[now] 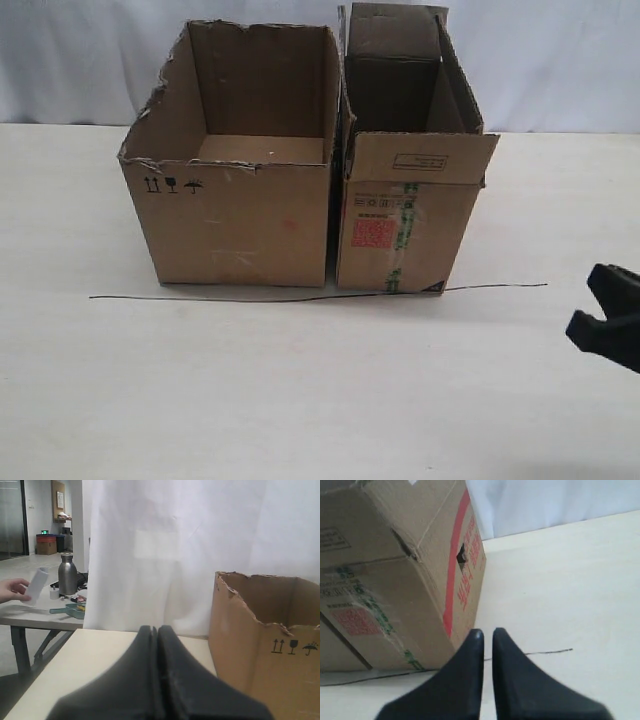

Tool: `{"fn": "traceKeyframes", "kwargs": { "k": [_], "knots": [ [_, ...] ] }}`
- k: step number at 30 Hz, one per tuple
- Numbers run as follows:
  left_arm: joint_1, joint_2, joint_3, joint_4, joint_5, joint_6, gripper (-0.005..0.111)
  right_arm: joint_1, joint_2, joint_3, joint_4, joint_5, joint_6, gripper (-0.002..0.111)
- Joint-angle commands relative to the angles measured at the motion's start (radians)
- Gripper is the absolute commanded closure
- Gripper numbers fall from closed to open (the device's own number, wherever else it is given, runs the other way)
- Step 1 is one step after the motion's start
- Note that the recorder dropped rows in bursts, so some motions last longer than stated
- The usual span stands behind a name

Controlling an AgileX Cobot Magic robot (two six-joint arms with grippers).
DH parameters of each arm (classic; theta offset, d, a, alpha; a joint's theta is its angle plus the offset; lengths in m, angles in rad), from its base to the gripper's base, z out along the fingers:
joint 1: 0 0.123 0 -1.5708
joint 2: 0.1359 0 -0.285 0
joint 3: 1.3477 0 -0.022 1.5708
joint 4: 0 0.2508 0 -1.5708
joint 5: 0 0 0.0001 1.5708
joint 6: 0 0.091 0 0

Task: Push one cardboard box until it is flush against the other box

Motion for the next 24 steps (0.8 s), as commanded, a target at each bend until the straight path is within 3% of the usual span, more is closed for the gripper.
{"fn": "traceKeyframes", "kwargs": {
  "k": [1, 3, 7, 10, 17, 24],
  "knots": [
    [0.0, -0.003, 0.002, 0.005, -0.004, -0.006, 0.107, 0.01, -0.228, 0.064, 0.132, 0.076, -0.186, 0.103],
    [0.0, -0.003, 0.002, 0.005, -0.004, -0.006, 0.107, 0.01, -0.387, 0.064, 0.152, 0.163, -0.316, 0.103],
    [0.0, -0.003, 0.002, 0.005, -0.004, -0.006, 0.107, -0.008, -0.655, 0.064, 0.152, 0.324, -0.308, 0.103],
    [0.0, -0.003, 0.002, 0.005, -0.004, -0.006, 0.107, -0.084, -0.802, 0.064, 0.152, 0.408, -0.308, 0.103],
    [0.0, -0.003, 0.002, 0.001, -0.004, -0.006, 0.107, -0.261, -0.853, 0.064, 0.155, 0.496, -0.259, 0.103],
    [0.0, -0.003, 0.002, 0.001, -0.004, -0.006, 0.107, -0.286, -0.975, 0.064, 0.152, 0.589, -0.249, 0.103]
  ]
}}
